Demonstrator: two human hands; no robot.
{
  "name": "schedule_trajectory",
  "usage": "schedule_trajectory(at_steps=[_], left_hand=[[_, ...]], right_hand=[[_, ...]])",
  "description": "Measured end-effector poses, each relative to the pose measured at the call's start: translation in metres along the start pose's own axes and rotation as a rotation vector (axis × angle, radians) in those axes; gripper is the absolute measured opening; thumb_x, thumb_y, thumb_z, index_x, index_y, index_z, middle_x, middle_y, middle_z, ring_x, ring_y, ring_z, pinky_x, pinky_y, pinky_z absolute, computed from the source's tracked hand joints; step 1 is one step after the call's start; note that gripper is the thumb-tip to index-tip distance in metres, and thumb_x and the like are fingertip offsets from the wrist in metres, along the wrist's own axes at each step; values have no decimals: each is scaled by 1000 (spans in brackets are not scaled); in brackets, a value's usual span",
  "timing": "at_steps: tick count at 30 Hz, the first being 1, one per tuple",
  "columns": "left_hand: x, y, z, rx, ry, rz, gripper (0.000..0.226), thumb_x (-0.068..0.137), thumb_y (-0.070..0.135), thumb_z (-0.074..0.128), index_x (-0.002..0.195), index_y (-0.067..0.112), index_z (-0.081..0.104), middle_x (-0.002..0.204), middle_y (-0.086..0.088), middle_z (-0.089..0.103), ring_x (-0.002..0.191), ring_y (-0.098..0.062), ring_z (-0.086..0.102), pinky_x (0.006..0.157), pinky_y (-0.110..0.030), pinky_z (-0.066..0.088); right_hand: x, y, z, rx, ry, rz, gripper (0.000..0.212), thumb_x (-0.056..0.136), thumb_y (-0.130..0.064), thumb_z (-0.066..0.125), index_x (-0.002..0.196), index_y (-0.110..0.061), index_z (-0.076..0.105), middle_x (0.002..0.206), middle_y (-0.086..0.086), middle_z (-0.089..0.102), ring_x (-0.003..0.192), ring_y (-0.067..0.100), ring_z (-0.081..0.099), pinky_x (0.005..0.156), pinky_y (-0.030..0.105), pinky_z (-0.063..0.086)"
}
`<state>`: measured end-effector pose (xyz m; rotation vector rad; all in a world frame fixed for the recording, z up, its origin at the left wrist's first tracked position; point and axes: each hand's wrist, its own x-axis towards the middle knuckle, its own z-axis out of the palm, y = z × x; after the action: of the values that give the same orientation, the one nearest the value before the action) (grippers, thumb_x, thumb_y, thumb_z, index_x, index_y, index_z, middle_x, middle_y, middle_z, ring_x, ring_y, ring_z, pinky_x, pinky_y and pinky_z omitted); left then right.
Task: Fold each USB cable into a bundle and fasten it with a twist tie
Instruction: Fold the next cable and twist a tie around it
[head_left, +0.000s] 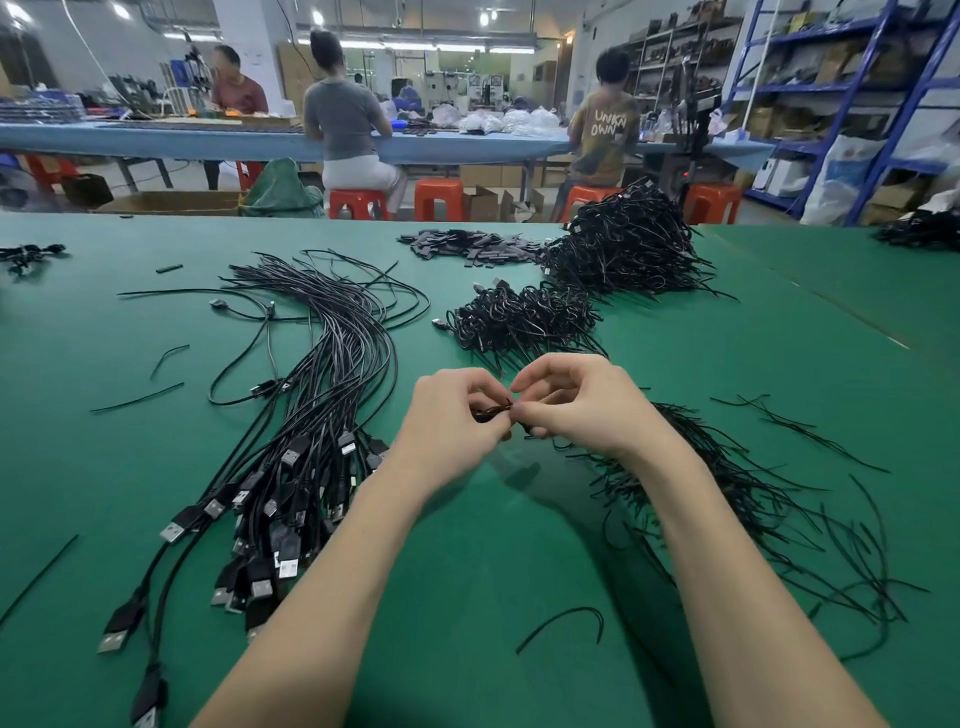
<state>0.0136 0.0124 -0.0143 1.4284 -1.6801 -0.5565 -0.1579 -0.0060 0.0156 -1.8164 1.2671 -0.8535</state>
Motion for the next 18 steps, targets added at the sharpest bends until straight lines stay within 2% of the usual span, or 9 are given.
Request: schedule_trajectory(at_steps=[6,9,11,13,14,15,17,18], left_hand=[[0,1,4,117,56,117,10,82,15,74,84,24,72,78,10,74,75,1,69,76,-32,59],[-1,3,10,144,119,138,9,84,15,72,87,23,71,79,9,74,76,-4,69,75,-32,58],[-1,6,13,151,161,148,8,85,15,70,90,22,70,80,8,73,78,-9,69,76,-32,57],[1,8,13,105,144,84,10,83,15,72,89,22,69,80,11,73,79,-2,69,79,-24,55],[4,8,10,22,95,-5,11,82,16,74,90,22,69,81,11,73,79,1,69,80,-18,55],[6,8,6,-159,7,-139,12,83,15,74,92,20,68,84,7,73,79,-1,70,83,-17,55],[9,10,-6,-667,-174,-409,11,90,12,71,100,9,66,92,-11,70,79,-17,71,89,-27,57],[10,8,-11,-814,-217,-474,11,93,12,68,102,5,65,93,-15,68,77,-22,70,88,-29,57]], right_hand=[[-1,0,6,-5,131,-21,10,84,-9,79,84,-18,76,71,0,76,56,5,69,57,28,56],[5,3,10,-85,192,-37,12,85,-12,76,81,-23,73,69,-2,75,51,0,60,48,14,43],[9,4,13,-143,240,-56,12,86,-16,75,81,-25,69,73,-5,74,57,1,60,48,10,39],[10,7,17,-176,289,-110,11,87,-15,73,82,-23,68,74,-8,72,65,1,64,55,8,41],[9,9,19,-186,303,-152,11,87,-12,72,82,-21,67,74,-9,71,66,1,64,60,8,43],[9,11,20,-192,305,-200,12,88,-9,71,83,-19,66,75,-10,70,67,3,64,64,8,44],[7,14,19,-189,277,-303,15,89,-4,70,85,-18,64,76,-11,68,72,5,64,69,8,46],[6,14,18,-179,258,-351,15,89,-3,70,86,-17,64,77,-11,68,74,6,64,70,8,46]])
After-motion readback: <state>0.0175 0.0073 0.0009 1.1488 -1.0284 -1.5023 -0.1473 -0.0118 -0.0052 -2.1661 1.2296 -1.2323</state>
